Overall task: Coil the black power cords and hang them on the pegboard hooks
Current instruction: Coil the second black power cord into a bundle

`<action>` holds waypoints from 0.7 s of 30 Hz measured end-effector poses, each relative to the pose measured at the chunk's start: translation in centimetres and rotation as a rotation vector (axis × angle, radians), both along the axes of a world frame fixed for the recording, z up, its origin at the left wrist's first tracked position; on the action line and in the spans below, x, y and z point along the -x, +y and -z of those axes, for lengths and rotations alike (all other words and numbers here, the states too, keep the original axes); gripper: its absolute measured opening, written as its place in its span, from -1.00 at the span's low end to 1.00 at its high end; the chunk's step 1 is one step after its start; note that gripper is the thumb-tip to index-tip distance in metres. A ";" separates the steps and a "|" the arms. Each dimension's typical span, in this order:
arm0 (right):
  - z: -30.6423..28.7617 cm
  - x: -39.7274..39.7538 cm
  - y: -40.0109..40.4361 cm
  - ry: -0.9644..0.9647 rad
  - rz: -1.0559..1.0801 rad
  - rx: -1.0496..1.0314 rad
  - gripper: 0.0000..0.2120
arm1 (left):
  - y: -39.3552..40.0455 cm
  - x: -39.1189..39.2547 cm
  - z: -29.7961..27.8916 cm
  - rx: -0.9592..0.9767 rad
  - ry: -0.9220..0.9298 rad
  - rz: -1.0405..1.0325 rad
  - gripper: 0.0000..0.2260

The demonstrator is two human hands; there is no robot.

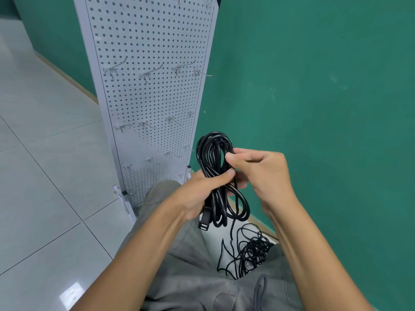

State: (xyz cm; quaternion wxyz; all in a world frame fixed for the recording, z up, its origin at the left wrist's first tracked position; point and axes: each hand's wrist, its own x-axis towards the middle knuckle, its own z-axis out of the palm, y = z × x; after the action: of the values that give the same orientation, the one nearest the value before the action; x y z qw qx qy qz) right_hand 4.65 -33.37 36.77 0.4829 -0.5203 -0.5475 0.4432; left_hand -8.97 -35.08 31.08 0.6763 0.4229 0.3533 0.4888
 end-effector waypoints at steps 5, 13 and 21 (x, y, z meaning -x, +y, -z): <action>0.5 0.1 0.8 -0.093 0.089 0.020 -0.81 | 0.3 0.1 0.5 -0.020 0.069 -0.019 -0.73; 4.5 -1.6 1.6 -0.114 -0.131 0.084 -0.48 | 0.3 0.1 -0.2 0.043 0.061 -0.164 -0.93; 12.7 -3.3 0.9 -0.339 -0.509 0.418 -0.12 | 0.9 2.8 -1.2 0.137 -0.100 -0.394 -0.82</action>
State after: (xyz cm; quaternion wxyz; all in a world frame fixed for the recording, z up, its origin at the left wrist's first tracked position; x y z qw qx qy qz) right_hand 7.99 -32.48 24.09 0.1432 -0.5209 -0.6293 0.5587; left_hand -11.72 -34.15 32.29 0.6114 0.2738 0.4275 0.6069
